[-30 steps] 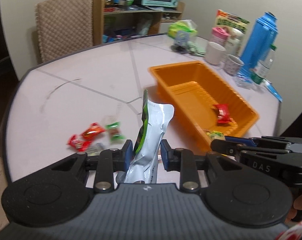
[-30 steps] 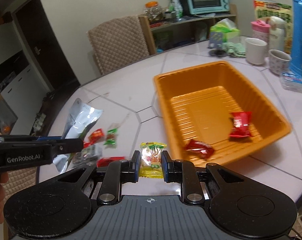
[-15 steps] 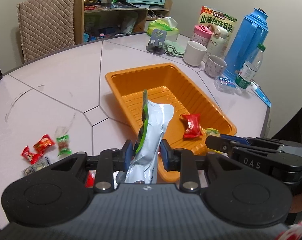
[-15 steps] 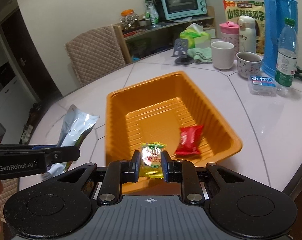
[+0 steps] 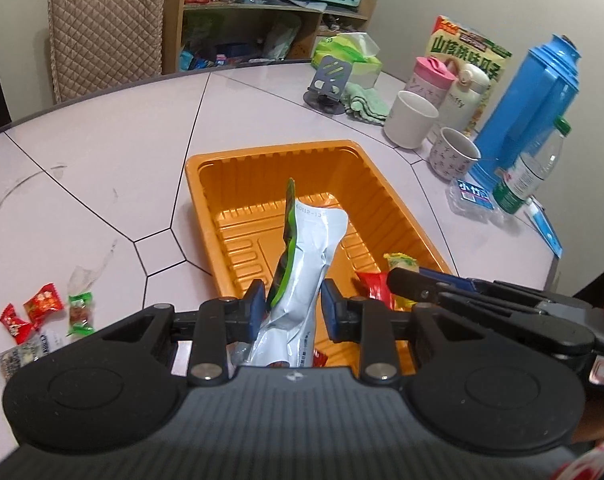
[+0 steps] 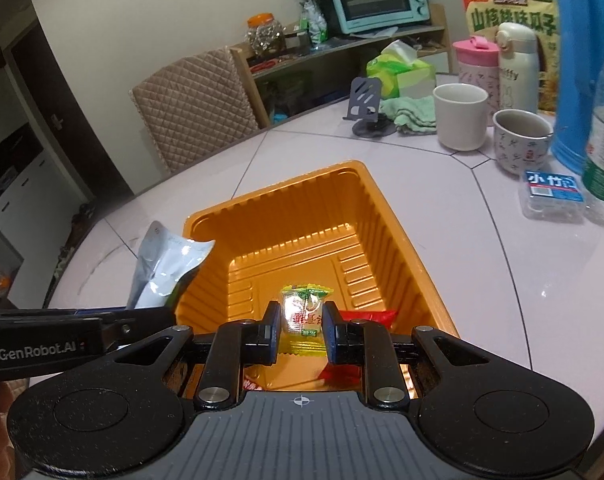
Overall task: Organize snacks
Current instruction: 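Carry the silver packet in the left gripper while the right carries the yellow candy to the tray, then open the left gripper dropping the silver packet while the right gripper releases the yellow candy into the tray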
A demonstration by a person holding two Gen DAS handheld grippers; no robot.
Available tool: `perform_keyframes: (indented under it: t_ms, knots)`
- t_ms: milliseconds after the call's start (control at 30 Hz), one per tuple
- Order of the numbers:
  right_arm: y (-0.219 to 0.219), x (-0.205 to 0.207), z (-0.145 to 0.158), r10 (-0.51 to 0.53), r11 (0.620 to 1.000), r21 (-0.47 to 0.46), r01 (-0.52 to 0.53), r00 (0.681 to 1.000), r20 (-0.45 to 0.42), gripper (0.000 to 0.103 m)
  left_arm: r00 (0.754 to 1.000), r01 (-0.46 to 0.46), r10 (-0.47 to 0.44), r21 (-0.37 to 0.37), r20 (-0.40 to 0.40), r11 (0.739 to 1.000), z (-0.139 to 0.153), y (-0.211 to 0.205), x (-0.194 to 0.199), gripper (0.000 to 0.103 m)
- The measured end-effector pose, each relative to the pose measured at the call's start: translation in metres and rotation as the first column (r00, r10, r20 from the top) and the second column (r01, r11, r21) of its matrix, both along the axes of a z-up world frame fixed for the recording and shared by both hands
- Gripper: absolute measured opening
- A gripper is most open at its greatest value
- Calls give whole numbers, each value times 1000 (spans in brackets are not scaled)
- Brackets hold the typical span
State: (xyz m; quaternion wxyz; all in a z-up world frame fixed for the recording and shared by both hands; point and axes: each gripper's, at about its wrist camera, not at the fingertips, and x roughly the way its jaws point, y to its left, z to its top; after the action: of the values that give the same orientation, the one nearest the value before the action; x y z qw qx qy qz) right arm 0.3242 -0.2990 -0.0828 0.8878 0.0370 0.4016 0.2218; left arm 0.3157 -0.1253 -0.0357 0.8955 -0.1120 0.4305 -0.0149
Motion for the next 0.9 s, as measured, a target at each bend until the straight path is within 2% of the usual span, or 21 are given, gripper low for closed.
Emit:
perform_keyframes:
  t_ms: [500, 767, 900]
  knots:
    - [-6, 43, -24, -4, 1000, -9, 4, 999, -51, 22, 995, -25, 26, 16, -92, 1000, -36, -11, 53, 27]
    - [-11, 50, -24, -17, 1000, -4, 17, 998, -55, 22, 993, -18, 17, -5, -114, 1000, -44, -11, 64, 27]
    - [-11, 51, -24, -15, 1000, 1, 15, 998, -59, 22, 994, -16, 17, 8, -110, 1000, -43, -9, 63, 30]
